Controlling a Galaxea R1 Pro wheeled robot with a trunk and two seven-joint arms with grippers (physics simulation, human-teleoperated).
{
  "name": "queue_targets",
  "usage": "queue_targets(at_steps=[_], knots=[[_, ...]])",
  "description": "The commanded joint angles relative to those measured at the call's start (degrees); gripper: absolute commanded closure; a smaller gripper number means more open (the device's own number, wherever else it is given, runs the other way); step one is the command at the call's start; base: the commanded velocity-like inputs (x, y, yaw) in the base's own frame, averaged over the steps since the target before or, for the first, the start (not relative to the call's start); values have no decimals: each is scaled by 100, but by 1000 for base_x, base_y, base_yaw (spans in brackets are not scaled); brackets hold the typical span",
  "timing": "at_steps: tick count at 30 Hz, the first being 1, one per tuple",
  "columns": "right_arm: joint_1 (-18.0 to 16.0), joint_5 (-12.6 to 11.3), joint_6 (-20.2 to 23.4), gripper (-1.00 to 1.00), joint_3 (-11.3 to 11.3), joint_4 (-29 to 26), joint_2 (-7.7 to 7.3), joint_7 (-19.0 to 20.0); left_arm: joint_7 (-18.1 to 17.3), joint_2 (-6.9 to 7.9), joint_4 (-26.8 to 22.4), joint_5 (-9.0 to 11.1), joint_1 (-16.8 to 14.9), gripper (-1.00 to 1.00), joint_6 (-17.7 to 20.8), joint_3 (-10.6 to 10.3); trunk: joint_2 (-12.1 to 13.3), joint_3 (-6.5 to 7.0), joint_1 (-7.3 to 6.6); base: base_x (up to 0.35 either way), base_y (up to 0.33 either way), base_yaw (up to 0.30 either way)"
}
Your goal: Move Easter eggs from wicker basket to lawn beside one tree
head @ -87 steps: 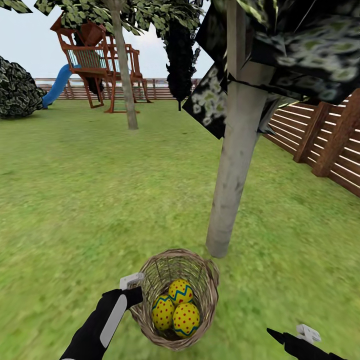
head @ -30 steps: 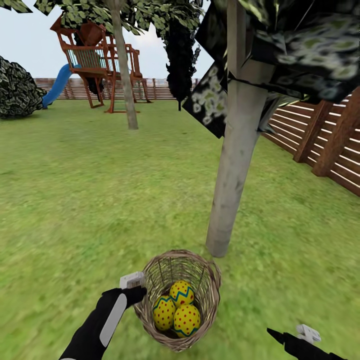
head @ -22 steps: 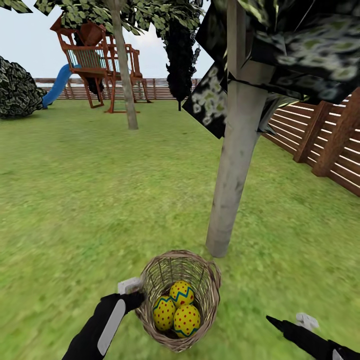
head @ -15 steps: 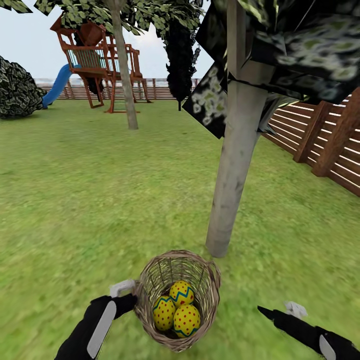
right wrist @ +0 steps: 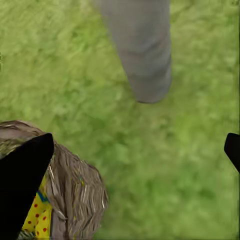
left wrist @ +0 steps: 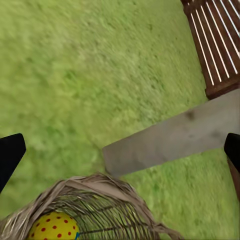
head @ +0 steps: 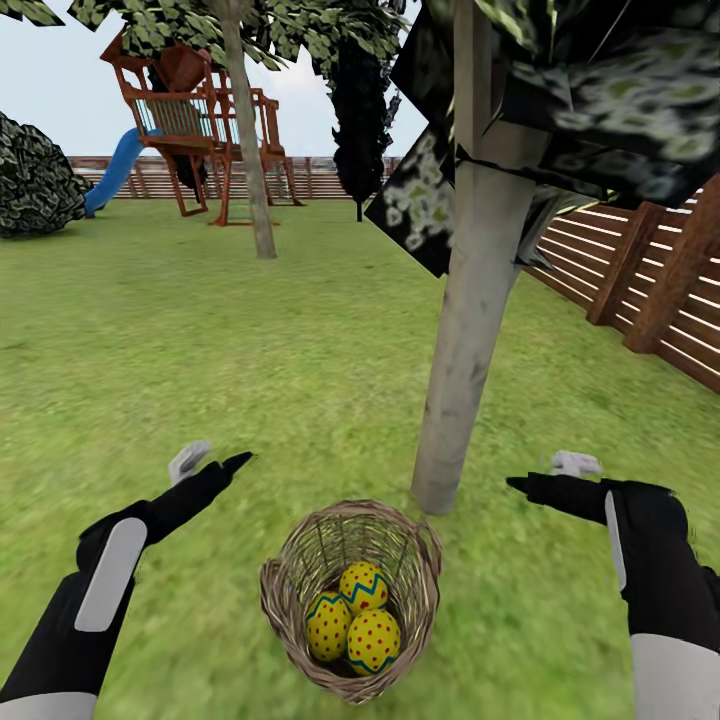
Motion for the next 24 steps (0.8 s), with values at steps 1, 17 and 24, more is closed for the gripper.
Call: queue_targets(at_steps=[1, 17, 24], knots=[[-45, -287, 48, -100, 307, -4, 4, 9, -21, 3, 4, -6, -4, -100, 32, 25, -3, -4, -1, 0, 0, 0], [-11, -223, -8, -100, 1993, 1246, 734, -1427, -22, -6, 276, -18, -4, -100, 24, 297, -3, -4, -1, 0, 1, 0], [-12, -240, -13, -100, 2027, 1277, 768, -1493, -23, -31, 289, -11, -4, -100, -16, 272, -3, -4, -1, 0, 247, 0]])
